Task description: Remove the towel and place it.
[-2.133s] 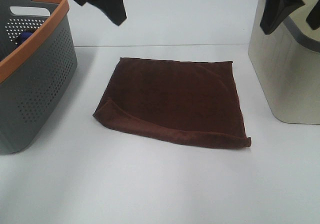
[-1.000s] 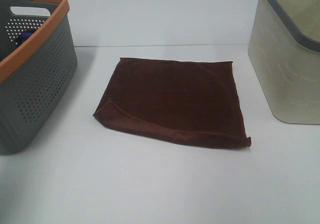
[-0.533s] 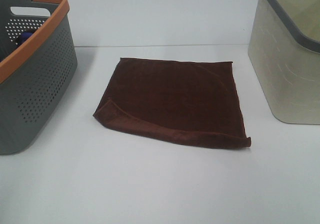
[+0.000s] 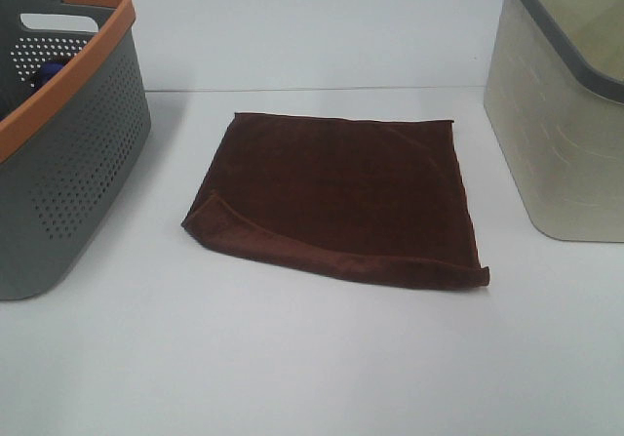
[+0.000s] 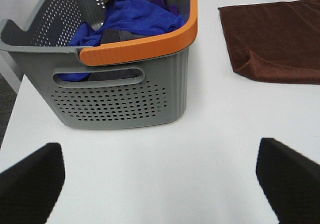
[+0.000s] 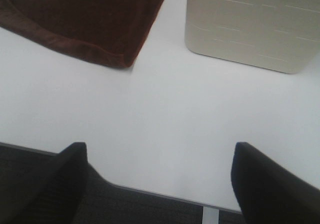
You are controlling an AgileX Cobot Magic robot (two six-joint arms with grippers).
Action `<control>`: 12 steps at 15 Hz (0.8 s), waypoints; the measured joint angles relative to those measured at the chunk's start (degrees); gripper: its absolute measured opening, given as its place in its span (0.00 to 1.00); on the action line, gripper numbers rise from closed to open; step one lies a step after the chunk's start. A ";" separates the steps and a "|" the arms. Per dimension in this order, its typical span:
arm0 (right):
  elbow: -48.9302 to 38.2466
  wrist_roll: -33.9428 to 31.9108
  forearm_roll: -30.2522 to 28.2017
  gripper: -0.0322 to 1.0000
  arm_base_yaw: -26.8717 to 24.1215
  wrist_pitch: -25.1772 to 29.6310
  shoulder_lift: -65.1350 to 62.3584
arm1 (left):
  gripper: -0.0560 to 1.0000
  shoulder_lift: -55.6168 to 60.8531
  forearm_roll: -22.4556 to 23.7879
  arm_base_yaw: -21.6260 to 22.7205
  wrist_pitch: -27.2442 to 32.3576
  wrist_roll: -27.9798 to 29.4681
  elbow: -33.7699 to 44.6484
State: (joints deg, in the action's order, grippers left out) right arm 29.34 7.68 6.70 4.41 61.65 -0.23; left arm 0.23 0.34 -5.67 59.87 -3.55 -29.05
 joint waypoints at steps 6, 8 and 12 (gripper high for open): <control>-0.29 3.50 2.35 0.78 0.00 -0.34 0.00 | 0.99 0.06 -1.03 0.00 0.00 -0.06 0.00; -0.29 3.50 2.41 0.78 0.00 -0.34 0.00 | 0.99 0.06 -1.03 0.00 0.00 -0.06 0.00; -0.29 3.50 2.46 0.78 -6.70 -0.34 0.00 | 0.99 0.06 -1.20 4.98 0.00 -0.06 0.00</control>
State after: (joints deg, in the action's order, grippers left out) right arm 29.05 11.17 9.17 -2.29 61.31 -0.23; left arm 0.29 -0.86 -0.69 59.87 -3.61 -29.05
